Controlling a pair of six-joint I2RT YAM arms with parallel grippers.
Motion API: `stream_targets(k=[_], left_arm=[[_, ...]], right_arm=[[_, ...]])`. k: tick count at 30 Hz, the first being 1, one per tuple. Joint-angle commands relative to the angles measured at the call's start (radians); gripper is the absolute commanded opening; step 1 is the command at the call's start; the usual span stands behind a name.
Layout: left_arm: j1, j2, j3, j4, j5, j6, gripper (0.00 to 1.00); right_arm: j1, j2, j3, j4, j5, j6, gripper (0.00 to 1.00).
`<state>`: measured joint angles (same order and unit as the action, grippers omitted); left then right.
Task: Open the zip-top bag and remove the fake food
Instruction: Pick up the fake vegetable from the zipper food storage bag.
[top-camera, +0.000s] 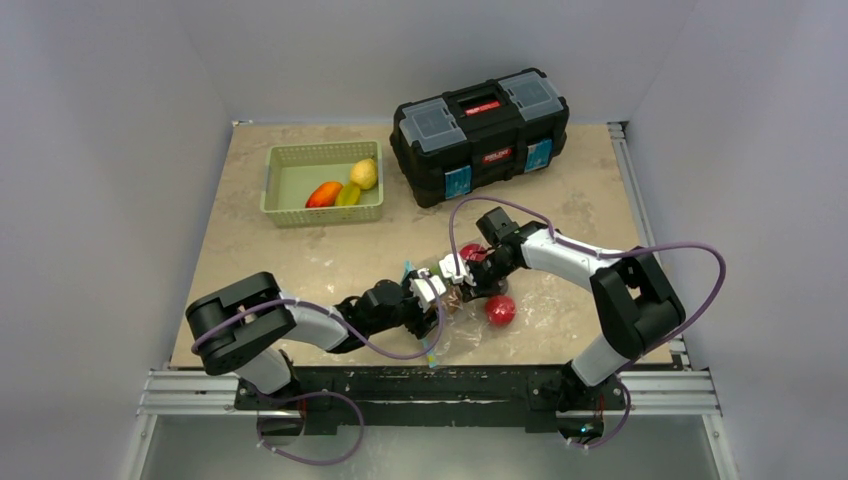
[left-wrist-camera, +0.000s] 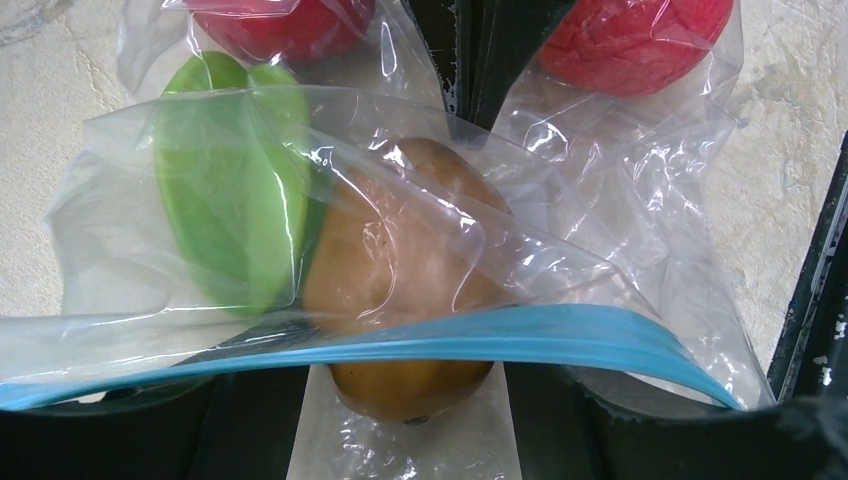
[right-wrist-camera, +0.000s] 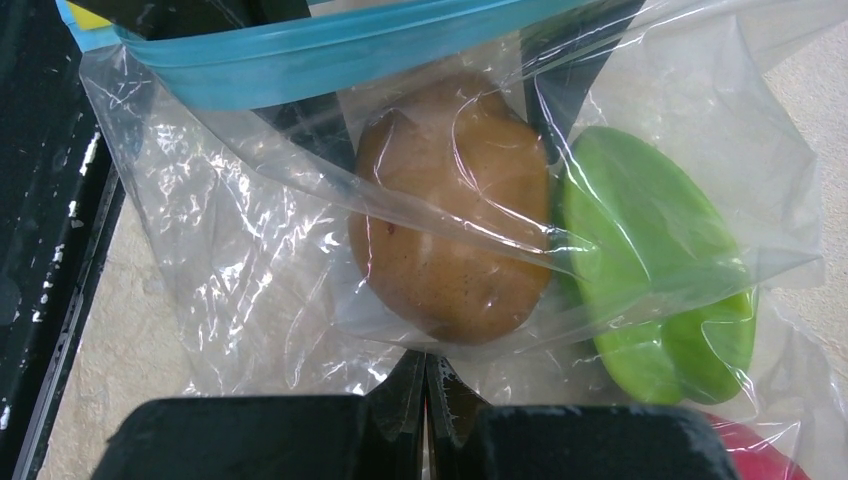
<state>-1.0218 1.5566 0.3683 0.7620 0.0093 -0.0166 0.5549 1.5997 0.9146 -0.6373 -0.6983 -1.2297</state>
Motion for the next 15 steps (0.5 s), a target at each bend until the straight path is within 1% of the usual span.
stream_targets(k=[1,3,5,6,8,9,11,15], left_arm=[[0.003,-0.001,0.023,0.076,-0.002,-0.022,0.46],[0.003,-0.004,0.016,0.086,0.005,-0.024,0.4],[0.003,-0.013,0.005,0.097,0.011,-0.027,0.21],[0.003,-0.021,-0.002,0.102,0.011,-0.029,0.13],[0.003,-0.05,-0.025,0.109,0.013,-0.029,0.02],[0.003,-0.078,-0.034,0.104,0.014,-0.029,0.0],[0.003,-0.126,-0.049,0.072,0.02,-0.029,0.0],[0.004,-0.225,-0.054,-0.055,0.041,-0.041,0.0]], right_arm=[[0.007,0.002,0.029,-0.005,-0.011,0.007,0.0],[0.006,0.001,0.028,-0.005,-0.009,0.007,0.0],[0.006,-0.001,0.027,-0.004,-0.006,0.007,0.0],[0.005,-0.001,0.026,-0.004,-0.004,0.007,0.0],[0.004,-0.004,0.026,-0.001,-0.003,0.009,0.0],[0.003,-0.008,0.025,-0.001,-0.003,0.01,0.0],[-0.004,-0.012,0.026,-0.001,-0.002,0.012,0.0],[-0.015,-0.022,0.026,-0.003,-0.004,0.013,0.0]])
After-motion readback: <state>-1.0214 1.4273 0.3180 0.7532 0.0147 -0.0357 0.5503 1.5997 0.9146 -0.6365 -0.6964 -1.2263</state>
